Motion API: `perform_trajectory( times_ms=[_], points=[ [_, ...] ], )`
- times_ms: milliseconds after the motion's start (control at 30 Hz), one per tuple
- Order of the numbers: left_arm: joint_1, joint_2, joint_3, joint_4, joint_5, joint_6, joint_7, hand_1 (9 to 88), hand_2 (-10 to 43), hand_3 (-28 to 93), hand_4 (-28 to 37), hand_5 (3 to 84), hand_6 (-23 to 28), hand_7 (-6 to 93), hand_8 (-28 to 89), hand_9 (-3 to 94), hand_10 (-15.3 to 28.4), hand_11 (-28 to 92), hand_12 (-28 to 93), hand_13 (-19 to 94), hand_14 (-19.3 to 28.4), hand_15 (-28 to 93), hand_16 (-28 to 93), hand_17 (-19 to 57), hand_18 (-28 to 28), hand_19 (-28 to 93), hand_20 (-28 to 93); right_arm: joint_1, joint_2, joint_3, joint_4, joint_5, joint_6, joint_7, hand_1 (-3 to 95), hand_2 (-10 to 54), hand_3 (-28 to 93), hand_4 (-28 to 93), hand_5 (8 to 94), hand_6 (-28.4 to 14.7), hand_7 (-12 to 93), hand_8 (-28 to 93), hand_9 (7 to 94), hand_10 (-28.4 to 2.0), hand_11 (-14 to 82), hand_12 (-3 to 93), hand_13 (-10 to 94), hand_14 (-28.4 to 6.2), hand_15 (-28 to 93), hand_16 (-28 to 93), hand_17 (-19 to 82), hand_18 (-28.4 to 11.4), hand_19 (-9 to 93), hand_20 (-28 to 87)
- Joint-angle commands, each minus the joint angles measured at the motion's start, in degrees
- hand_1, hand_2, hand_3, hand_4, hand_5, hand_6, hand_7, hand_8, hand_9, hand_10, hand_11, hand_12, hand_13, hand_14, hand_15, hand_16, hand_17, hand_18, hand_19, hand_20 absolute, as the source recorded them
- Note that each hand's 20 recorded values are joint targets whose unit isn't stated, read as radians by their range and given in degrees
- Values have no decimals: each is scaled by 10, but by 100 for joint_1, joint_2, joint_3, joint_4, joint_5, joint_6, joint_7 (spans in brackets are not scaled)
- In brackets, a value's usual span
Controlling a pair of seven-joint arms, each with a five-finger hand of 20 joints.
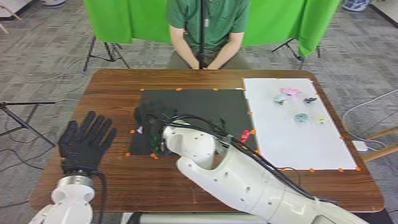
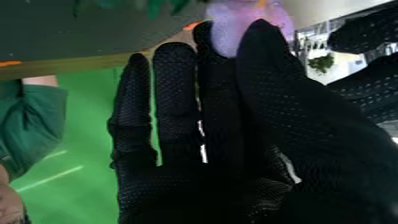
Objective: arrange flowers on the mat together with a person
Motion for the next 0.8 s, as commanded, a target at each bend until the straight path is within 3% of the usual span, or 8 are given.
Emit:
perform_trajectory(
  times_ms=[33,100,300,400,467,667,800],
  points=[
    [128,-64,-14,18,-56,35,-21,248,142,756,-283,421,83,153,-117,358,142,227,43,271,145,278,-94,-73,155,411,83,31,73,-58,-112,-71,-138,205,576,-95,722,-283,571,23,365,-139,618,-99,216,204,501,-99,605,399,196,-206,685,313],
    [156,-77,-33,-1,-43,54,-22,248,142,755,-283,422,83,154,-116,358,142,226,42,270,145,278,-95,-74,155,411,84,42,95,-98,-106,-88,-21,251,573,-95,727,-283,569,23,356,-197,609,-103,215,189,495,-101,607,387,192,-207,684,309],
    [324,-134,-103,-67,-73,76,54,248,142,755,-283,422,83,154,-117,358,142,226,43,270,145,277,-95,-74,155,412,83,33,123,-4,-290,317,174,404,577,-95,729,-283,568,20,348,-207,606,-109,211,185,496,-98,595,371,189,-210,680,305],
    [438,-240,-200,-110,-31,124,-39,247,141,756,-283,422,83,153,-117,358,142,225,43,270,145,277,-95,-74,155,411,83,-51,227,202,-572,435,96,267,575,-95,732,-283,557,14,339,-206,602,-111,209,183,496,-99,591,370,190,-211,680,304],
    [532,-349,-282,-147,-2,160,-106,247,141,756,-283,421,83,154,-117,358,142,225,43,270,145,277,-94,-74,155,411,83,-126,356,378,-851,738,165,252,565,-95,741,-283,549,9,330,-203,595,-115,206,182,495,-102,587,364,189,-213,682,303],
    [696,-518,-442,-197,143,181,-269,247,140,756,-283,420,84,151,-117,357,143,225,43,269,145,276,-94,-74,155,411,83,-468,1087,1071,-1898,1450,213,351,528,-95,774,-283,534,2,306,-191,576,-125,194,176,496,-114,565,307,186,-215,681,292],
    [795,-523,-511,-232,112,171,-228,247,139,756,-283,420,83,151,-116,357,142,225,43,270,145,276,-94,-74,155,410,83,-868,1616,1837,-2535,2423,216,489,495,-95,808,-283,531,-2,287,-183,570,-124,178,171,507,-119,465,207,172,-212,636,255]
  ],
)
